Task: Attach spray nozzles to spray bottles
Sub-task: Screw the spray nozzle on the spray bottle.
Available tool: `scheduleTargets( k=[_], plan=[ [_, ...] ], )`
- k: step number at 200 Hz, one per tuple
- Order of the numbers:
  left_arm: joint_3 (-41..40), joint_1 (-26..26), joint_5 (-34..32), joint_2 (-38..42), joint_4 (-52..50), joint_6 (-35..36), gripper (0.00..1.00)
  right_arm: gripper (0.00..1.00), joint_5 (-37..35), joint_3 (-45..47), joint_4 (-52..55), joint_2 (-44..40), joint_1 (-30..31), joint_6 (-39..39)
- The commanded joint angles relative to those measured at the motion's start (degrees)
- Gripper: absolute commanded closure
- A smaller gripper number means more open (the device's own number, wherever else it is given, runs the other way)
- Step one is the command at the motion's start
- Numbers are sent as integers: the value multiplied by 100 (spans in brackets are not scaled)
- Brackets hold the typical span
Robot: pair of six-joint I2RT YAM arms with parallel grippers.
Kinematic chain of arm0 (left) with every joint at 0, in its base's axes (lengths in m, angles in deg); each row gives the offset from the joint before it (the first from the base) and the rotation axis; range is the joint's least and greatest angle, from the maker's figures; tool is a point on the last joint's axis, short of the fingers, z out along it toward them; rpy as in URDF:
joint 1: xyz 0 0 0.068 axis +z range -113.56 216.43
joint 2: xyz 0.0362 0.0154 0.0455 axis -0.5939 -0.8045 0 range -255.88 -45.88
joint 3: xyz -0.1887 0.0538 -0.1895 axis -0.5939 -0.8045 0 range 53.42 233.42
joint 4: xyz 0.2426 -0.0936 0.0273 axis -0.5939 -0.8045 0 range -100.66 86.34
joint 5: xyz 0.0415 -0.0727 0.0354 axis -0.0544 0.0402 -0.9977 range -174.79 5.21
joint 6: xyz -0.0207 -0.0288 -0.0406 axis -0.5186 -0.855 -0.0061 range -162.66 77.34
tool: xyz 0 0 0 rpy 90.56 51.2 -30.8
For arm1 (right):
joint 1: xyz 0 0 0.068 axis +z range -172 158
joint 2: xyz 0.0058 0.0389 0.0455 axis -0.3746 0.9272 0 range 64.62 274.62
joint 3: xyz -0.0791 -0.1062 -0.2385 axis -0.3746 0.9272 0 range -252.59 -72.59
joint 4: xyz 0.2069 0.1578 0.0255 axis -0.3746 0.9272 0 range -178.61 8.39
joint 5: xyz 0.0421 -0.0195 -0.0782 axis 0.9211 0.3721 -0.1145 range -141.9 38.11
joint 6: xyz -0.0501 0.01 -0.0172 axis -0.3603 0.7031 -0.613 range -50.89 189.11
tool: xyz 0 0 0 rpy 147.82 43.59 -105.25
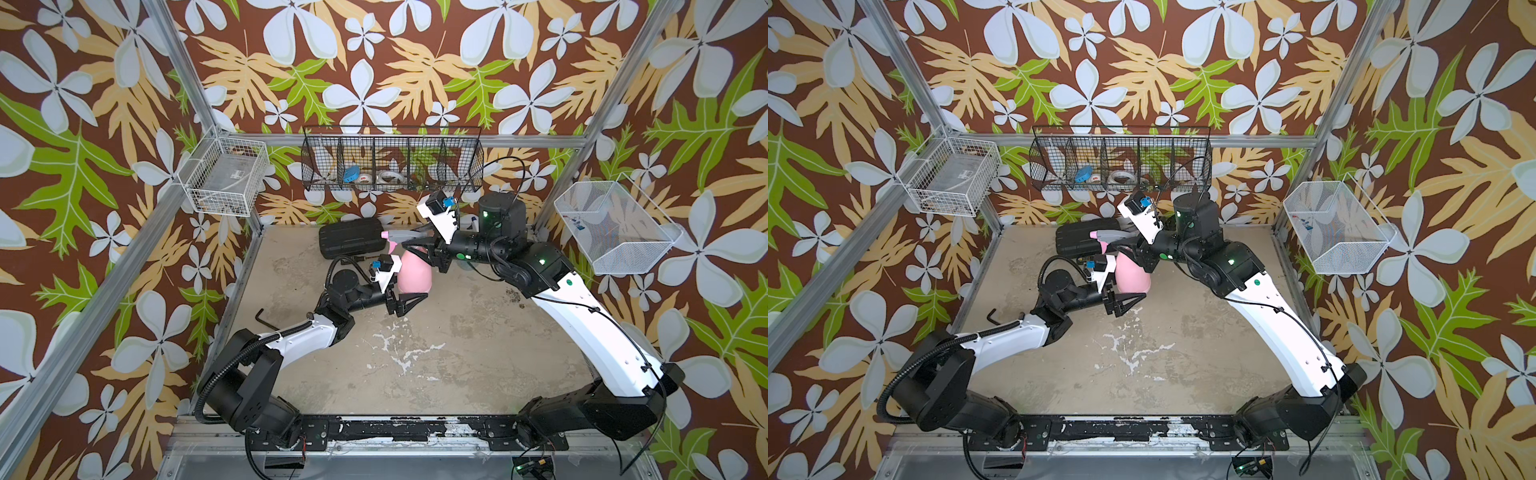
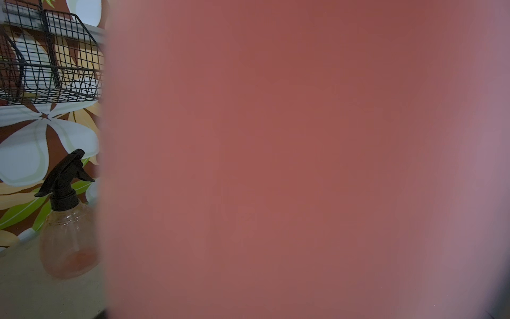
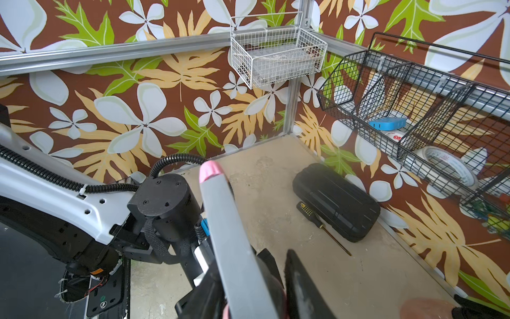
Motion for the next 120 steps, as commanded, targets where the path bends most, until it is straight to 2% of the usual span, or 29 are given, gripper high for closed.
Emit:
scheduleTargets(
  k=[1,41,73,120],
  plan=[
    [18,12,-92,50,-14,43,50,73,159,60,-126,-21,2,92],
    [0,36,-209,155,-52,106,51,79,70,215,-235,-76,2,156],
    [-51,113,-165,264,214,-131,51,85,-151,527,-526,-255,5,259],
    [-105,153,-71,276,682,-479,51,98,-553,1627,-2227,-809,0,1083]
  ],
)
